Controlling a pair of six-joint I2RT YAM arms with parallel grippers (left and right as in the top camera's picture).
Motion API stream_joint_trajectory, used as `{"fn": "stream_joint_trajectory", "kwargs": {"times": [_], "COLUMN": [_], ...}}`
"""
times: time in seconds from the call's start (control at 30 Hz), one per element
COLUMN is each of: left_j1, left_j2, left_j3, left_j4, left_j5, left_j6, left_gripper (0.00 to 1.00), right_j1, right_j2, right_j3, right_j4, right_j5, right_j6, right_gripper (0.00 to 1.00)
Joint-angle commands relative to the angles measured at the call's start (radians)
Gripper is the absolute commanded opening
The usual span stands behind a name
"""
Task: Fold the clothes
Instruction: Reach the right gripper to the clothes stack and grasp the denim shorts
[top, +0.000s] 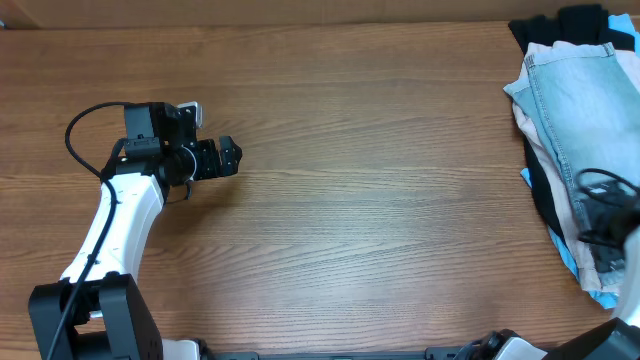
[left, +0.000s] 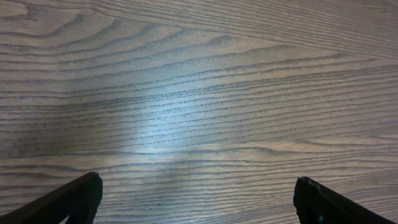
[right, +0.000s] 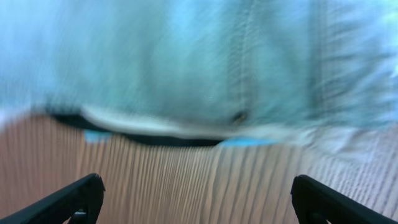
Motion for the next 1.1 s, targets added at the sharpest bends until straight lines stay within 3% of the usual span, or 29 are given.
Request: {"fn": "stream_joint_trajectory", "kwargs": {"times": [0.0, 0.2, 0.5, 0.67, 0.9, 1.0, 1.07], "left_j1": [0.003, 0.003, 0.003, 0.003, 0.003, 0.003, 0.003], "left_j2": [0.002, 0.002, 0.002, 0.002, 0.002, 0.002, 0.002], "left_j3": [0.021, 0.021, 0.021, 0.021, 0.021, 0.021, 0.021], "left_j4": [0.016, 0.080, 0.100, 0.099, 0.099, 0.099, 0.100], "left_j5": [0.019, 0.020, 0.020, 0.020, 0.020, 0.020, 0.020], "left_j6": [-0.011, -0.015, -0.015, -0.015, -0.015, -0.015, -0.015], "left_gripper": [1.00, 1.00, 1.00, 1.00, 1.00, 1.00, 1.00], "right_j1": [-0.102, -0.187, -0.189, -0.188, -0.189, -0.188, -0.188], "right_j2": [-0.010, -0.009, -0.007, 0.034, 0.123, 0.124, 0.124], "right_j3": [-0.011, -0.134, -0.222, -0.222, -0.222, -0.222, -0.222], "right_j4": [0.011, 0.108, 0.229, 0.244, 0.254, 0.263, 0.269], "right_j5": [0.027, 0.044, 0.092, 0.092, 0.096, 0.090, 0.070], "right_j6": [0.044, 0.077, 0.074, 0.073, 0.072, 0.072, 0.065], "right_gripper": [1.00, 1.00, 0.98, 0.72, 0.66, 0.47, 0.18]}}
